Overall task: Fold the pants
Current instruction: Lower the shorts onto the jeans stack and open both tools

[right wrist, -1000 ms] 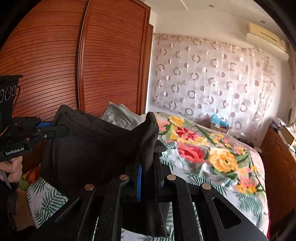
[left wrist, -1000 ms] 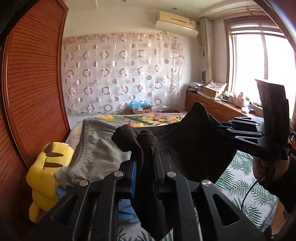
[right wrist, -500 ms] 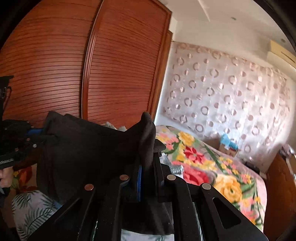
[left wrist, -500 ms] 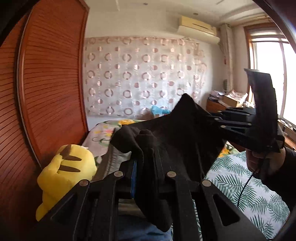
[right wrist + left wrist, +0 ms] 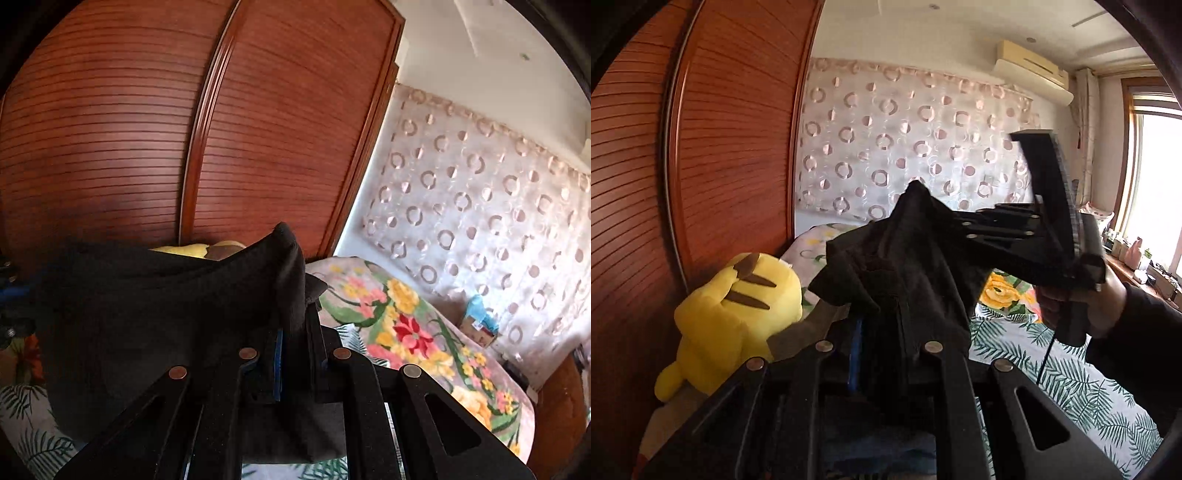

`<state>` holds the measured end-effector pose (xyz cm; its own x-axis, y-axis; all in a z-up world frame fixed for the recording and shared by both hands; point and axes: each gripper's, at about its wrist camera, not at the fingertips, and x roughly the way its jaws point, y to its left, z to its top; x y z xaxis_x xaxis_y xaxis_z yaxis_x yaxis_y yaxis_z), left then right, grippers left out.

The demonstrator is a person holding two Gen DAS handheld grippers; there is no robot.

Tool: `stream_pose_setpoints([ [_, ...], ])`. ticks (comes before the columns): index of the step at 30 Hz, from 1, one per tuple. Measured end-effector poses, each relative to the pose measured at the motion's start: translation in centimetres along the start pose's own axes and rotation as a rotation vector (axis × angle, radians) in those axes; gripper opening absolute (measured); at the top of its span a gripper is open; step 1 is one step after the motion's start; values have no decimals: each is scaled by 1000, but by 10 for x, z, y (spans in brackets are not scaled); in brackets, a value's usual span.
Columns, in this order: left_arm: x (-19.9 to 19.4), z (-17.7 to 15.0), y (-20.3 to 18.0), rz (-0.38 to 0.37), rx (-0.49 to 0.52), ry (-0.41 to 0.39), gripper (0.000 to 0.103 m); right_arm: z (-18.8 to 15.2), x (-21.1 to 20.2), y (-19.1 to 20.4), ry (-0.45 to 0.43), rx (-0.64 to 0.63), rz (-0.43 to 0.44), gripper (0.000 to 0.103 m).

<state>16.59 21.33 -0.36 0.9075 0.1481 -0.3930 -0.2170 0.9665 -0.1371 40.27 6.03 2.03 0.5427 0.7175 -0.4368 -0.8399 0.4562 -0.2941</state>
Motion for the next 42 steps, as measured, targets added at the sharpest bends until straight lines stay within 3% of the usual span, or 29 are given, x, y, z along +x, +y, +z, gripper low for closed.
stream_pose_setpoints([
  [11,4,-9,12,25,-31,33,17,14,16,5,9,25,18,10],
  [13,8,-13,13,15,-36,50,24,10,17,5,29,44,15,13],
  [15,9,-16,13,4,-47,62,43,9,18,1,50,63,8,17],
  [17,10,-20,14,-8,-57,74,50,8,13,-2,44,83,19,20],
  [22,15,-24,9,17,-27,111,50,3,0,-19,34,154,39,43],
  [32,20,-30,10,49,-8,146,50,-17,2,-36,91,214,-4,44],
  [42,15,-27,8,43,8,155,51,-12,10,-34,128,298,-21,44],
])
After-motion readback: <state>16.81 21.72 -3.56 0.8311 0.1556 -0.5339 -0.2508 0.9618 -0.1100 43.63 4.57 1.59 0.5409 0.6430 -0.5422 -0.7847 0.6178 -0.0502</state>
